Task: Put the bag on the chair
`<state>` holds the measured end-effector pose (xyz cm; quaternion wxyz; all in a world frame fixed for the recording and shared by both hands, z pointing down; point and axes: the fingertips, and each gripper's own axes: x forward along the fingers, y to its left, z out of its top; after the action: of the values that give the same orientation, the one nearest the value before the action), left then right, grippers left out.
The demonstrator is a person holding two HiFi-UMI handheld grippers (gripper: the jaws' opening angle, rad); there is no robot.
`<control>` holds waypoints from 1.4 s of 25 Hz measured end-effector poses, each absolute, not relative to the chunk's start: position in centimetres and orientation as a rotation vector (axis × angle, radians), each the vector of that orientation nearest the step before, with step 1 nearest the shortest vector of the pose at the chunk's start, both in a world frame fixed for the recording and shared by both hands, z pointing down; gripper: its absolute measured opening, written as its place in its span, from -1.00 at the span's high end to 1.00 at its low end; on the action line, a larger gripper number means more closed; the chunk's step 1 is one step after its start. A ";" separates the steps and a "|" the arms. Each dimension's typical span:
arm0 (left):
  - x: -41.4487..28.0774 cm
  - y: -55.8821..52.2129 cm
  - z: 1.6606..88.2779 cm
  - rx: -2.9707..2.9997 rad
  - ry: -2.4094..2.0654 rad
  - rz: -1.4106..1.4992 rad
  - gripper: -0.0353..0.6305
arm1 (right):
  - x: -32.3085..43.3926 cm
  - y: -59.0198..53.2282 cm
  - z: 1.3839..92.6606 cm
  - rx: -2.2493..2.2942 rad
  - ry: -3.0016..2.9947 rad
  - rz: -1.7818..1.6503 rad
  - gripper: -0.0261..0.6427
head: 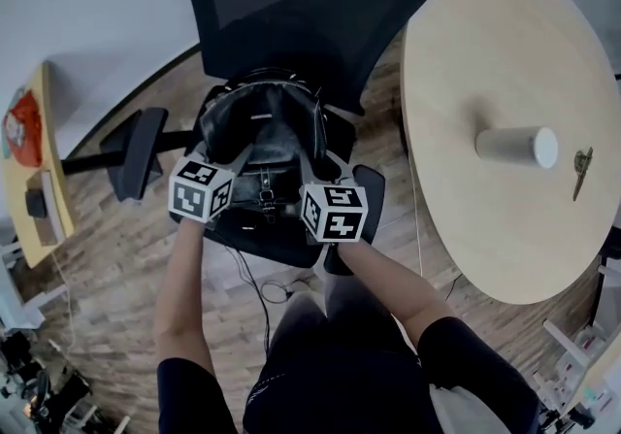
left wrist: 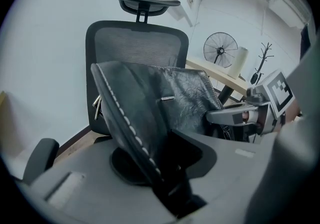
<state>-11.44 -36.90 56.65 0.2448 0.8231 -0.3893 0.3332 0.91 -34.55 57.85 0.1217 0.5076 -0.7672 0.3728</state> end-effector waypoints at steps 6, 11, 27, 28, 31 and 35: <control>-11.7 -37.9 59.3 2.255 -1.002 0.922 0.49 | 0.7 -34.9 60.2 1.542 -2.187 1.112 0.69; -12.3 -38.8 61.5 2.242 -0.942 0.961 0.43 | 0.1 -34.7 62.2 1.574 -2.144 1.179 0.69; -13.8 -41.2 64.9 2.180 -1.072 0.994 0.06 | -0.2 -35.1 65.1 1.599 -2.065 1.257 0.65; -13.8 -41.2 64.9 2.176 -1.066 0.995 0.05 | -0.2 -35.1 65.2 1.601 -2.061 1.261 0.65; -14.1 -41.3 65.0 2.173 -1.056 0.986 0.06 | -0.4 -35.2 65.2 1.596 -2.067 1.276 0.62; -14.2 -41.2 65.2 2.158 -1.059 0.970 0.05 | -0.1 -35.3 65.1 1.588 -2.081 1.311 0.55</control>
<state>-14.15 -41.20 65.15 0.2713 0.8013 -0.3933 0.3601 -0.14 -35.32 65.11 0.1067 0.5394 -0.7067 0.4453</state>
